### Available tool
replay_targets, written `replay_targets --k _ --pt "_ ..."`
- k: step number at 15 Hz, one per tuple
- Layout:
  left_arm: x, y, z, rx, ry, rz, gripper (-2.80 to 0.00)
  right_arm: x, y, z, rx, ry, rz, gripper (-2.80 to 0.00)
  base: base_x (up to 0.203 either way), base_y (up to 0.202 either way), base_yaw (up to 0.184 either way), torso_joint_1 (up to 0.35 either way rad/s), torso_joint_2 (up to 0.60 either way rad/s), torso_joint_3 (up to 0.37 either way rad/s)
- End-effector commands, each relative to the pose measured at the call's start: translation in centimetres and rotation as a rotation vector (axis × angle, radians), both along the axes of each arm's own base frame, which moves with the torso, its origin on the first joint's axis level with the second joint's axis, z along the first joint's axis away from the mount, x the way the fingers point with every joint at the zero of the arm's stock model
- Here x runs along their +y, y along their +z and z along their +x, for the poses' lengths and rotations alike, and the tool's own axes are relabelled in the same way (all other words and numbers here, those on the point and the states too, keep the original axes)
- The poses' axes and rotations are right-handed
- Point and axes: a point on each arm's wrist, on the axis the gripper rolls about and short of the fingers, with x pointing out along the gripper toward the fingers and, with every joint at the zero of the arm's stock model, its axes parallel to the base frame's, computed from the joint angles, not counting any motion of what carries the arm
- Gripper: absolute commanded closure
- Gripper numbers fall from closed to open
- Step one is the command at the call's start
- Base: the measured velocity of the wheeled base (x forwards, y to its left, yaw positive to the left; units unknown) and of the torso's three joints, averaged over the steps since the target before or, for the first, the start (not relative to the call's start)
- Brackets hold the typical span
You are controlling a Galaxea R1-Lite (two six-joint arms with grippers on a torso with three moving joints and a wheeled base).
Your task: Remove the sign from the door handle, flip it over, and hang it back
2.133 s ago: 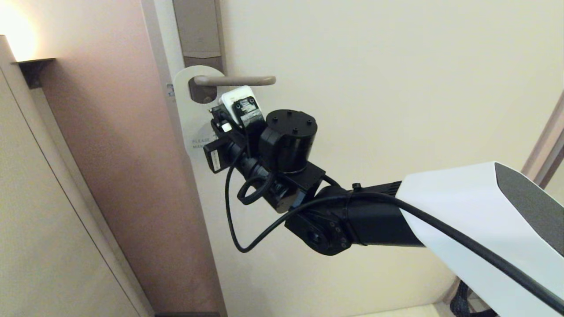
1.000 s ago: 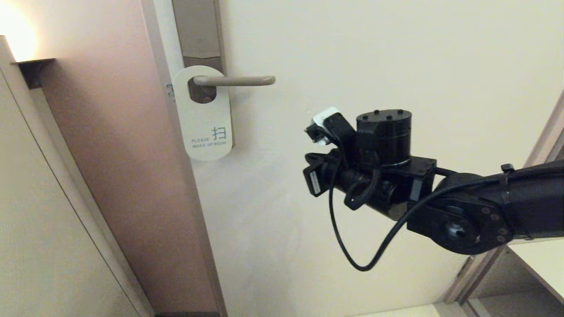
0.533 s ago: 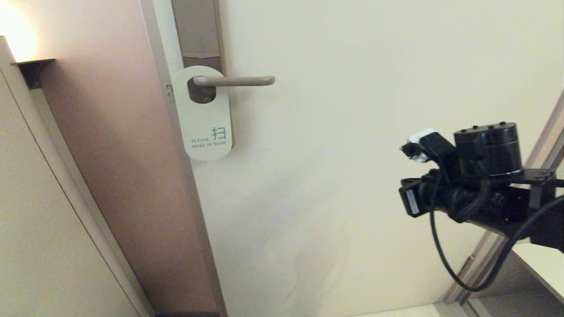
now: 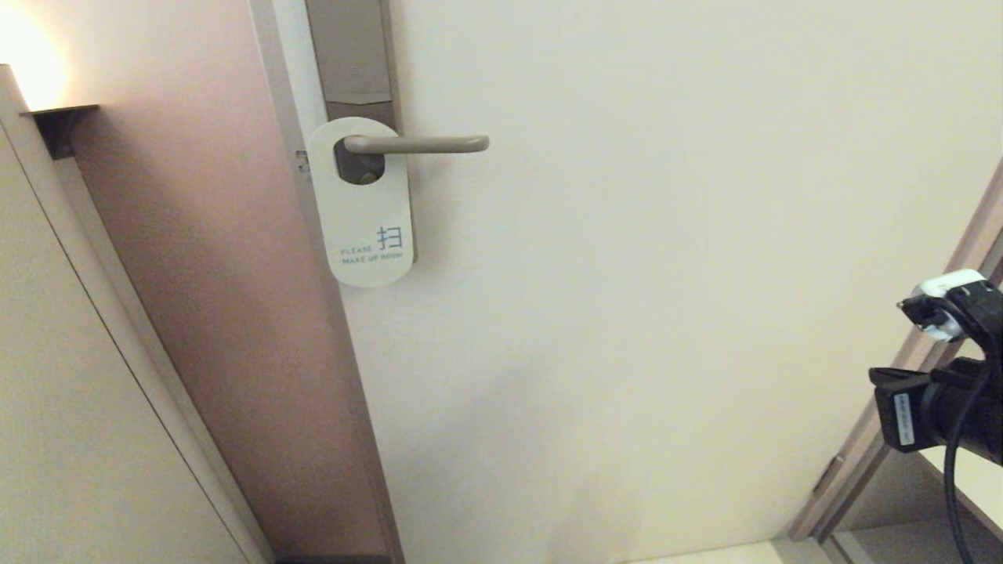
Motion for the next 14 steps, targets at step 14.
replay_targets --k 14 --pt "0.0 0.0 0.0 0.001 0.000 0.000 0.00 -2.8 -7.0 -15.0 -0.320 0.020 0.099 0.00 0.000 0.000 0.000 0.000 0.00 0.000"
